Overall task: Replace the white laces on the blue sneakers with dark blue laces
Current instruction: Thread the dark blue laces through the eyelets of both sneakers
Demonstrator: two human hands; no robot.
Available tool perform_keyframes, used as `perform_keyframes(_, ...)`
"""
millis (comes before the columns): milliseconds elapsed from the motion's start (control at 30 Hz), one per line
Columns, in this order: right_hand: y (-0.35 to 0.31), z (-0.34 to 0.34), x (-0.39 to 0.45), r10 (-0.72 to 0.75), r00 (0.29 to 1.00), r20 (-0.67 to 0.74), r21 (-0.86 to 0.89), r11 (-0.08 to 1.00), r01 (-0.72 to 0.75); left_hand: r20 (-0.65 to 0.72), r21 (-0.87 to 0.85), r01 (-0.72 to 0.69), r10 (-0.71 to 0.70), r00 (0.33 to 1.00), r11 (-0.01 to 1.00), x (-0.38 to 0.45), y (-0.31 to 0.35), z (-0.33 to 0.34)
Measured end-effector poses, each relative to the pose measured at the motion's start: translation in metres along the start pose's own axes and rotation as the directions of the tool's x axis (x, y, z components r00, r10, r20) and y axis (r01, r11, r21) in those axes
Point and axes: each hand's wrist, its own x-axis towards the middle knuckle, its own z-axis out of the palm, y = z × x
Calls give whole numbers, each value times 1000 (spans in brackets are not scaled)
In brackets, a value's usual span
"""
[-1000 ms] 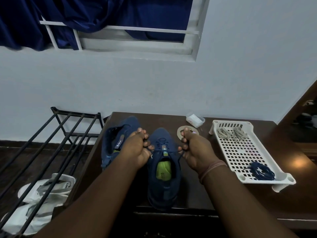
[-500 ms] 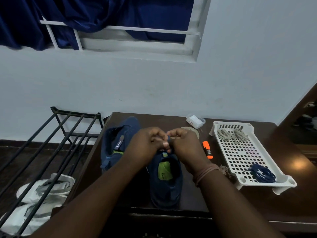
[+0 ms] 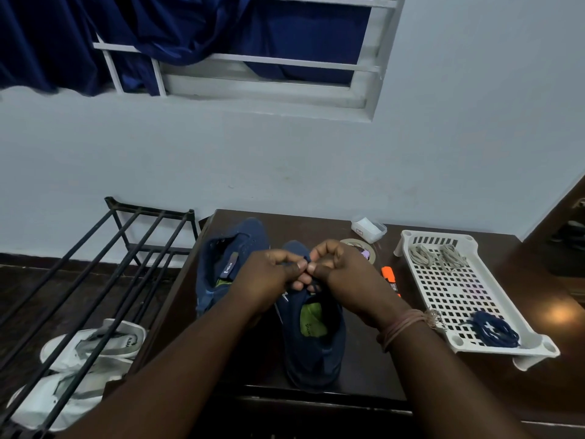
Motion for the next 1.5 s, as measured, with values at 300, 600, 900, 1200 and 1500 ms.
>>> perform_keyframes(300, 6, 2, 5, -15, 999, -49, 33, 999, 17, 41, -91, 120, -116, 992, 989, 1, -3, -1)
perform_keyframes(600, 8, 15, 8, 155, 941, -300, 232, 969, -86, -66, 435, -190, 242, 968, 880, -2, 1, 6)
perform_keyframes(900, 6, 10, 11, -6, 972, -234, -453, 886, -104, -42, 535, -221, 287, 957, 815, -2, -2, 5)
perform_keyframes(1200, 1, 14, 1, -169, 972, -164, -594, 804, 40, -129, 575, -45, 145, 981, 817, 5, -5, 3)
perform_keyframes(1500, 3, 8, 5, -276, 958, -74, -551, 812, 192, 21, -212, 371, -375, 927, 904, -1, 9, 10)
